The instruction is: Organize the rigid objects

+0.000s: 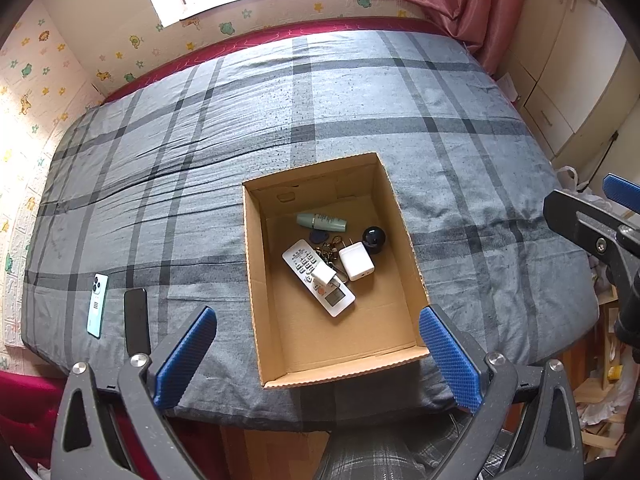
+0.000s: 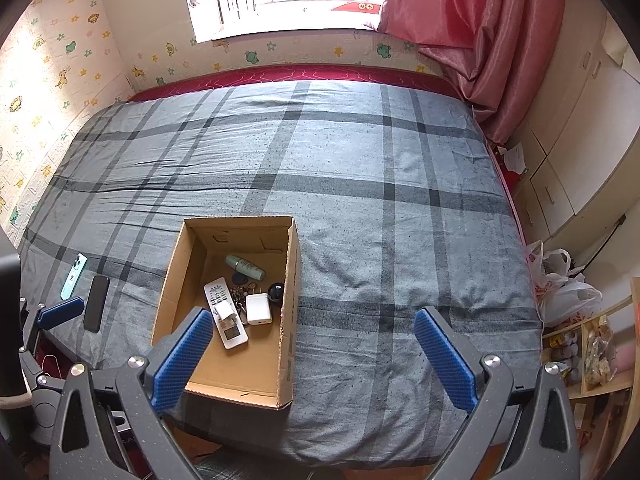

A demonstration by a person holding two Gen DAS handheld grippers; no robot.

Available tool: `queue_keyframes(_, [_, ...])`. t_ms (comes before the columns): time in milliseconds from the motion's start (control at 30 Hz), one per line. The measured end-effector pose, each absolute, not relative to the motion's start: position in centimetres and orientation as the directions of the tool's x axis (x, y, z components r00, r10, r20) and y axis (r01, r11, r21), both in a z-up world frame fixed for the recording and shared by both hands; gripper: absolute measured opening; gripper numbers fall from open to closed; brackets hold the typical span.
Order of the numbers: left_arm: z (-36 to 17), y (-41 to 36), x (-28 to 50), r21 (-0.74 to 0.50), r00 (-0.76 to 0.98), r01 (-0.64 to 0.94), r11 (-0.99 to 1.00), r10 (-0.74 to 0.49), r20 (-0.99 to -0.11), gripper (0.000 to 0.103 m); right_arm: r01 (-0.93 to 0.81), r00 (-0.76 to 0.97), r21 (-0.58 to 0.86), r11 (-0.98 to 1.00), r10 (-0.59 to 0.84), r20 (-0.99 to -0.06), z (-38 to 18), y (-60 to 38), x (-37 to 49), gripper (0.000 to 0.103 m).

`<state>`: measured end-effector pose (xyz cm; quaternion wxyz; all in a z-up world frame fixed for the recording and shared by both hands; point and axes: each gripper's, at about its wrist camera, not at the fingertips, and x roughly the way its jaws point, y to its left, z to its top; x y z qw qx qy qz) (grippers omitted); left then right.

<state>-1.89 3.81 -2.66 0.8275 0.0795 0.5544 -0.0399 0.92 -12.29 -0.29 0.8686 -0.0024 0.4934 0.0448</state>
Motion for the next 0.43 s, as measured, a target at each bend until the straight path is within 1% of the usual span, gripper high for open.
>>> queue_keyframes(433, [-2.77,2.91,-1.33,0.079,0.38,0.177,0.981,0.006,-0.925,0.103,-0.085,0.53,0.037,0.996,0.076,-0.845,-0.51,-12.9,1.52,0.103])
